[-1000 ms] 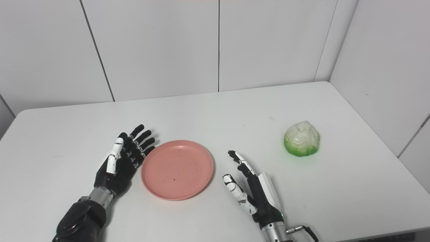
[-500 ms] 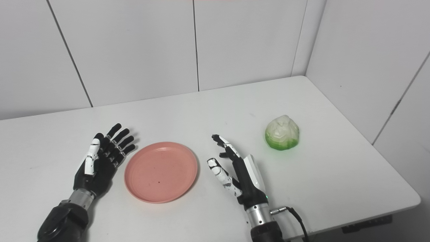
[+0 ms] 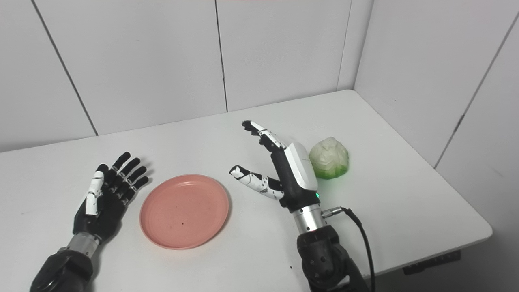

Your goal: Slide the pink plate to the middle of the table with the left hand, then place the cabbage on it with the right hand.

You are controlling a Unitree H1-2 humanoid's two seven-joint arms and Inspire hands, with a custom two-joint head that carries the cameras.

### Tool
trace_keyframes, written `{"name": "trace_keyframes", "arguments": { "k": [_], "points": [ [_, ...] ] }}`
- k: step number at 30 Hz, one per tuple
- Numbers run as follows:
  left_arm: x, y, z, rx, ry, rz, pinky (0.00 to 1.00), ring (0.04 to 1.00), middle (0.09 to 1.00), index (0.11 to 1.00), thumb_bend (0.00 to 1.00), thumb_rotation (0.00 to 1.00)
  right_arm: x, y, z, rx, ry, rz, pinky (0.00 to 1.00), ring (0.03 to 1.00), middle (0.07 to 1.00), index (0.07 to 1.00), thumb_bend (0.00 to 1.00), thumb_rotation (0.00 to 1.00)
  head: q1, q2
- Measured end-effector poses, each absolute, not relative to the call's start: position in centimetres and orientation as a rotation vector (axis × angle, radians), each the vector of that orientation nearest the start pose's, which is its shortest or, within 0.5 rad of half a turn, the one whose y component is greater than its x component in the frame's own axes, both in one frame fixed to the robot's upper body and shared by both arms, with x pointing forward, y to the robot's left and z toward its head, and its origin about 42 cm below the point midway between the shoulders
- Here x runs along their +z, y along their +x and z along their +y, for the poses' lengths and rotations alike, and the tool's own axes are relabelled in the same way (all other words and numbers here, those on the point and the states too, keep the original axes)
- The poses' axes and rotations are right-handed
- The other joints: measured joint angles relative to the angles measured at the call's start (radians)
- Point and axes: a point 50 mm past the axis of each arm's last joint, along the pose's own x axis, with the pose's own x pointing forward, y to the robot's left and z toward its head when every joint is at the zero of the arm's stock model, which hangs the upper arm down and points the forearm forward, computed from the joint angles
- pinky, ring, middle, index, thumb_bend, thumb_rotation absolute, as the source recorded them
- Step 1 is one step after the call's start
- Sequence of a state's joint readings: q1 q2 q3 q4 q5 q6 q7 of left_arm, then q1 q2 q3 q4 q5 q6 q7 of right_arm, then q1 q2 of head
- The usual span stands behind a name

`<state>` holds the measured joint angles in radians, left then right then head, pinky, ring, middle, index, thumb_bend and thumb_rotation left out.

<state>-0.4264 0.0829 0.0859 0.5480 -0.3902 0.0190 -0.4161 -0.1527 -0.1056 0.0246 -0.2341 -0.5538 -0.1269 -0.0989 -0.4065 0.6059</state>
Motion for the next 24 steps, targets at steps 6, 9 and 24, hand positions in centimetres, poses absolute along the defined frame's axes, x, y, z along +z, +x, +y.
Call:
{"name": "trace_keyframes", "arguments": {
  "k": [6, 9, 24],
  "points": [
    [9.7, 41.5, 21.6, -0.386, -0.353, 0.074, 0.86, 0.878, 0.899, 0.891, 0.48, 0.94, 23.7, 31.7, -23.1, -0.145, -0.690, -0.593, 0.73, 0.798, 0.825, 0.842, 0.82, 0.81, -0.014, 0.003],
    [9.7, 41.5, 21.6, -0.387, -0.354, 0.075, 0.86, 0.876, 0.897, 0.890, 0.48, 0.94, 24.2, 31.8, -23.8, -0.163, -0.709, -0.601, 0.71, 0.800, 0.838, 0.855, 0.86, 0.76, -0.015, 0.005],
    [9.7, 41.7, 21.9, -0.394, -0.353, 0.076, 0.86, 0.869, 0.891, 0.887, 0.48, 0.91, 27.0, 32.5, -29.5, -0.265, -0.889, -0.467, 0.85, 0.943, 0.983, 0.987, 1.00, 0.71, -0.040, 0.017]
  ]
}}
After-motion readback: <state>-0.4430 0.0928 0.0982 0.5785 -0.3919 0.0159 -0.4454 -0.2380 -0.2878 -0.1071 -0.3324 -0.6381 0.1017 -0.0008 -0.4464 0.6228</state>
